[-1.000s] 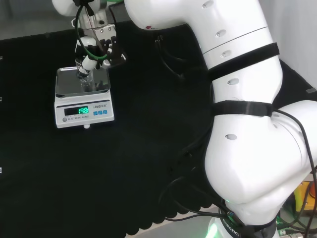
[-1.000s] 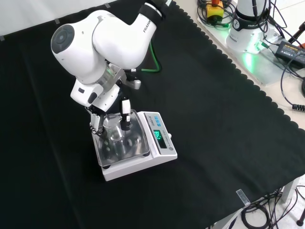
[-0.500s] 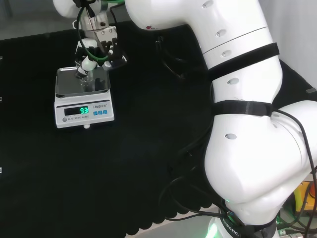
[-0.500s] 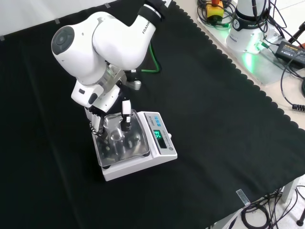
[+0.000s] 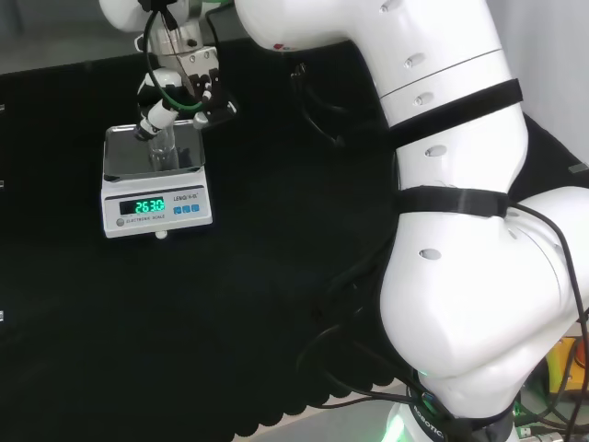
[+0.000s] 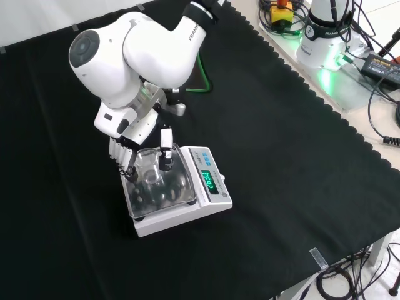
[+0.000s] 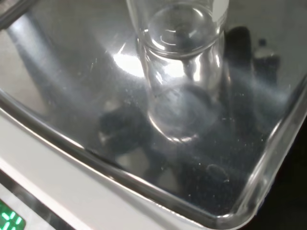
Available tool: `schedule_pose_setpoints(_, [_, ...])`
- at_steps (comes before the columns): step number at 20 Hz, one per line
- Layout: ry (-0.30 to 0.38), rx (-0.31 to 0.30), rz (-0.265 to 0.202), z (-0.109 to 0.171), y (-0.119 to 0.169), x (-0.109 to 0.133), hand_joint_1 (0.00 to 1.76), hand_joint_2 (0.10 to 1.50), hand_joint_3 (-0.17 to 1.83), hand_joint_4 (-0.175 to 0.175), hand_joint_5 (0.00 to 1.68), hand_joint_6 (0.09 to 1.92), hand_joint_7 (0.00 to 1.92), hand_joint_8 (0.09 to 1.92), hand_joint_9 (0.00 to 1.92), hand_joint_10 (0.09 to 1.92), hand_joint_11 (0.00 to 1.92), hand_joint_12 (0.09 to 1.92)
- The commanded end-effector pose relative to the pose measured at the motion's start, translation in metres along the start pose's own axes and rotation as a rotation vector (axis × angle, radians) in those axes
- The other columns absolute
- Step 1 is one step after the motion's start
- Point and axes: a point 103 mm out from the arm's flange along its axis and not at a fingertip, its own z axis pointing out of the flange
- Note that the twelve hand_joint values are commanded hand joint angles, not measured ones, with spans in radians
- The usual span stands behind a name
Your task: Put the beaker on the electronic balance.
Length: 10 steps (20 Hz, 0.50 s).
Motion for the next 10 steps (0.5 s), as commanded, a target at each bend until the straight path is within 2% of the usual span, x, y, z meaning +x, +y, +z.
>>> schedule_pose_setpoints(1, [-0.013, 0.001, -0.007, -0.005, -0.002, 0.005, 0.54, 0.91, -0.17, -0.087, 0.40, 0.88, 0.61, 0.87, 0.65, 0.74, 0.63, 1.30])
schedule_pose_setpoints(4, [-0.007, -0.016, -0.016, -0.010, -0.006, 0.007, 0.50, 0.89, -0.17, -0.082, 0.39, 0.84, 0.57, 0.87, 0.56, 0.77, 0.52, 1.35])
schedule_pose_setpoints(7, [-0.005, -0.061, -0.020, -0.022, -0.014, 0.007, 0.41, 0.83, -0.15, -0.074, 0.36, 0.79, 0.45, 0.89, 0.37, 0.82, 0.34, 1.45])
schedule_pose_setpoints(10, [-0.004, -0.105, -0.011, -0.040, -0.026, 0.002, 0.39, 0.82, -0.13, -0.073, 0.36, 0.78, 0.42, 0.90, 0.33, 0.86, 0.32, 1.47])
